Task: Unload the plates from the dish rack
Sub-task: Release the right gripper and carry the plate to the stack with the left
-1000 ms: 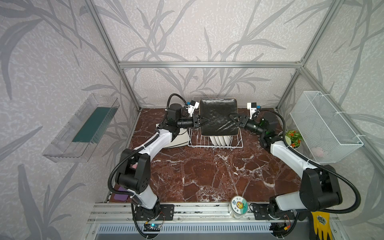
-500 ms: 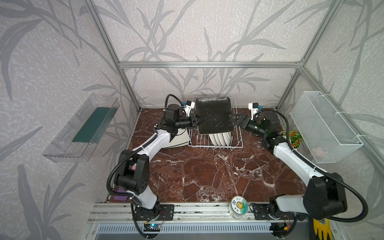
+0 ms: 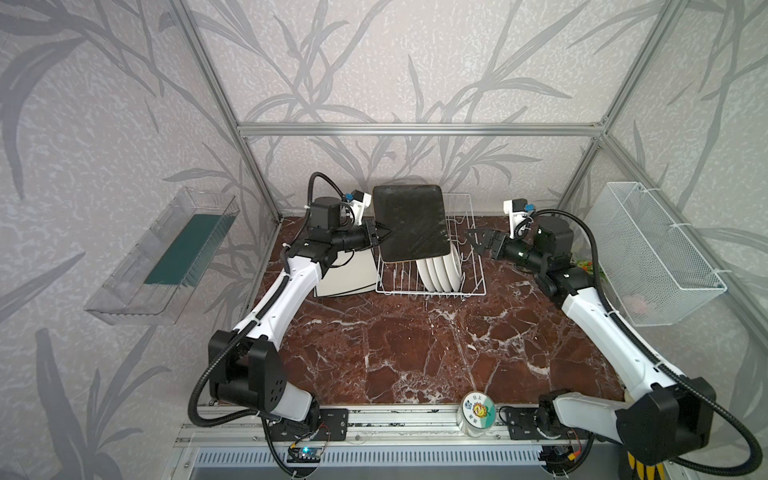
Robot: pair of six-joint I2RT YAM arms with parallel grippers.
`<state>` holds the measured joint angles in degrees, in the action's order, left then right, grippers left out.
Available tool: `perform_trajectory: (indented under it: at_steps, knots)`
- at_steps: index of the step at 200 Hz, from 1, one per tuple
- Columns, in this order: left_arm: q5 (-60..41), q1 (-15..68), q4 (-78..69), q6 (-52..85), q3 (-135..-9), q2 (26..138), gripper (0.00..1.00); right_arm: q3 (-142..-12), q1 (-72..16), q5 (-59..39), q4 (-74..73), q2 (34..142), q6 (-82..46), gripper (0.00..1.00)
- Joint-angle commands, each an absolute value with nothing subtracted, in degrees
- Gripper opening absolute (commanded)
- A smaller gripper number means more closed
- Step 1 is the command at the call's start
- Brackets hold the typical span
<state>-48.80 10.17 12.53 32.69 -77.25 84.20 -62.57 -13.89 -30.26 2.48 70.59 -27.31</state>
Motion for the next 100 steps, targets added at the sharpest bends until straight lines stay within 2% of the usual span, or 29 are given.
perform_trajectory:
  at_steps: [1, 100]
  knots:
    - [-48.1, 7.2, 14.1, 28.2, -82.2, 78.9, 0.0, -64.6, -14.5, -28.0, 9.2, 69.2, -20.3, 0.99]
    - [-41.2, -6.3, 38.8, 17.7, -87.3, 77.1, 0.0, -64.6, -15.8, -27.2, 11.7, 68.7, -16.2, 0.99]
